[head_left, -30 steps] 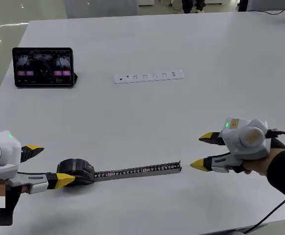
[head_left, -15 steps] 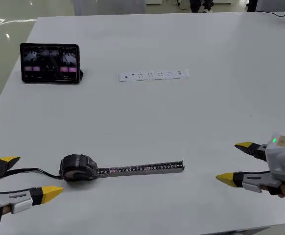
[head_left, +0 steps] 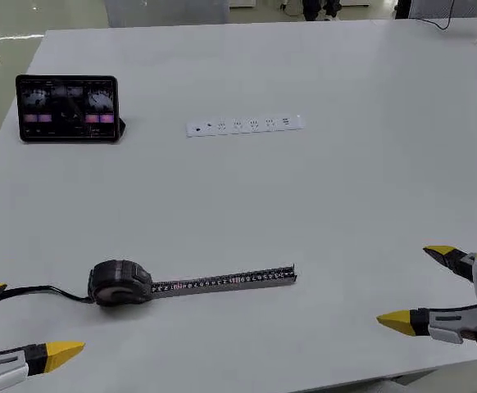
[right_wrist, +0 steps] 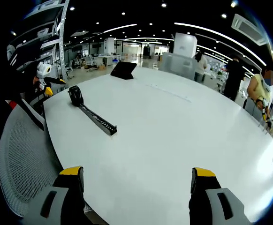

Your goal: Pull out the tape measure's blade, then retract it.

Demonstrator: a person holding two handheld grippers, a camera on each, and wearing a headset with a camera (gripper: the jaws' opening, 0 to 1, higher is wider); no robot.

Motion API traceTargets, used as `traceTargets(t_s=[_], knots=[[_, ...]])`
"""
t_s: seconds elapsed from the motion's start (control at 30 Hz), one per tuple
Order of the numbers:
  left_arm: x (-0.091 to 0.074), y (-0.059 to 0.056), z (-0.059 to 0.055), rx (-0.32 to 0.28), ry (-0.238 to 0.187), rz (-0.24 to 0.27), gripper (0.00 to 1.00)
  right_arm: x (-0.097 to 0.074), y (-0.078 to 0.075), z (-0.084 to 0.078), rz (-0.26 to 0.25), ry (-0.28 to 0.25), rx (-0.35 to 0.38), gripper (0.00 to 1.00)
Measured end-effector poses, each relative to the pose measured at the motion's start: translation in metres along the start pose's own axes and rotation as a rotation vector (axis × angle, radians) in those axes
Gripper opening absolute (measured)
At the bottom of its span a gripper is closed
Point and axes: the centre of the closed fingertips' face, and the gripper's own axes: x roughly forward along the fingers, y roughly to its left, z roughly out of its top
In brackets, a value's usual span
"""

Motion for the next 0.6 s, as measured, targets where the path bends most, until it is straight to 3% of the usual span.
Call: traceTargets(t_s=[0.1,0.27,0.43,0.6], knots=[[-0.005,0.006,0.009,-0.005,-0.037,0.028,0.99,-0.003,-0.003,-0.005,0.002,-0.003,0.026,0.99],[-0.009,0.008,0.016,-0.016,-0.034,0.053,0.99,-0.006,-0.013,-0.014,0.010,0.001,0.052,0.99],[-0.007,0.002,0.018,0.015,-0.028,0.049,0.99,-0.009,-0.012,-0.013,0.019,-0.016,0.079,0.99],[-0.002,-0.006,0.020,0.030,-0.035,0.029,0.99,-0.009,-0.012,-0.016,0.016,0.004,0.033,0.99]])
